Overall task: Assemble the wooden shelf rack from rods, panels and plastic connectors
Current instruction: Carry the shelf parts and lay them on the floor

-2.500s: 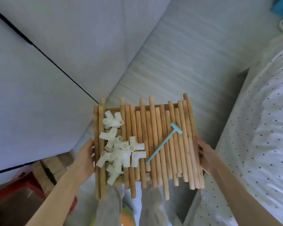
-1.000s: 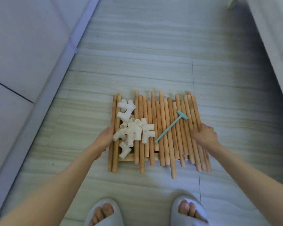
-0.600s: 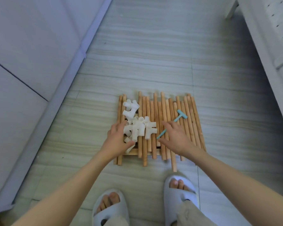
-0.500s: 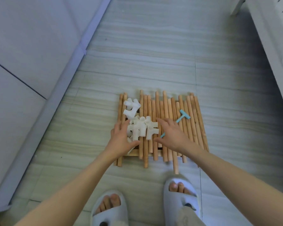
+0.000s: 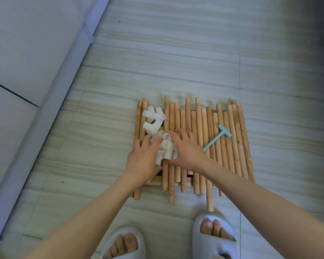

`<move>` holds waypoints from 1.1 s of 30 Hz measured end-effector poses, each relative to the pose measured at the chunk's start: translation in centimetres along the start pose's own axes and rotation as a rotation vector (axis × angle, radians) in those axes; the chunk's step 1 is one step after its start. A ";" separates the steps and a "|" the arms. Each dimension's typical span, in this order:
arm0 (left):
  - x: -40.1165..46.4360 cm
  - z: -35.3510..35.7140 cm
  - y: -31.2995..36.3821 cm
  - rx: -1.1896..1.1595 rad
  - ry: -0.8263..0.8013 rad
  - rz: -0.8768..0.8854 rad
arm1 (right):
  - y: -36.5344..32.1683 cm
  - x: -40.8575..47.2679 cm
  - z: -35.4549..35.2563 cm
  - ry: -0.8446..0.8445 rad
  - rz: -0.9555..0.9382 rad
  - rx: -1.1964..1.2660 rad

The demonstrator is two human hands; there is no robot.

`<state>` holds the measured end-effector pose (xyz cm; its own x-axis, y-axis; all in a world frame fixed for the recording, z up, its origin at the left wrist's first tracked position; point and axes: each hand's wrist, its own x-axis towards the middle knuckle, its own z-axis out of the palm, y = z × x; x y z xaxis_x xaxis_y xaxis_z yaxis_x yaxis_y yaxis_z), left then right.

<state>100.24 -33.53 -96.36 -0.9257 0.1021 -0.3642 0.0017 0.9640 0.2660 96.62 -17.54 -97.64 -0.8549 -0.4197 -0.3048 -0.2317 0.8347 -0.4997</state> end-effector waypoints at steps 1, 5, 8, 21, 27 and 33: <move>-0.1 0.1 -0.1 -0.003 0.021 0.001 | 0.1 0.0 0.0 0.010 0.002 0.017; -0.3 0.4 -0.7 -0.123 0.065 -0.015 | 0.1 0.1 -0.2 0.022 0.046 0.155; -0.7 0.4 -1.0 -0.314 0.070 -0.044 | 0.3 -0.1 -0.4 0.020 0.069 0.224; -1.1 -2.6 -1.5 -0.703 0.110 -0.015 | -2.6 -0.5 -2.9 0.073 0.087 0.480; -3.4 -5.8 -5.3 -0.985 0.187 -0.095 | -8.7 2.7 -5.0 -0.127 0.010 0.399; -6.2 -3.5 -11.8 -1.555 0.122 -0.410 | -16.6 7.8 -0.8 -0.404 0.035 0.376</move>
<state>104.58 -46.41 -94.11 -0.7903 -0.1794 -0.5858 -0.5368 -0.2582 0.8032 93.40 -34.41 -91.08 -0.5962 -0.5592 -0.5761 0.0383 0.6969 -0.7161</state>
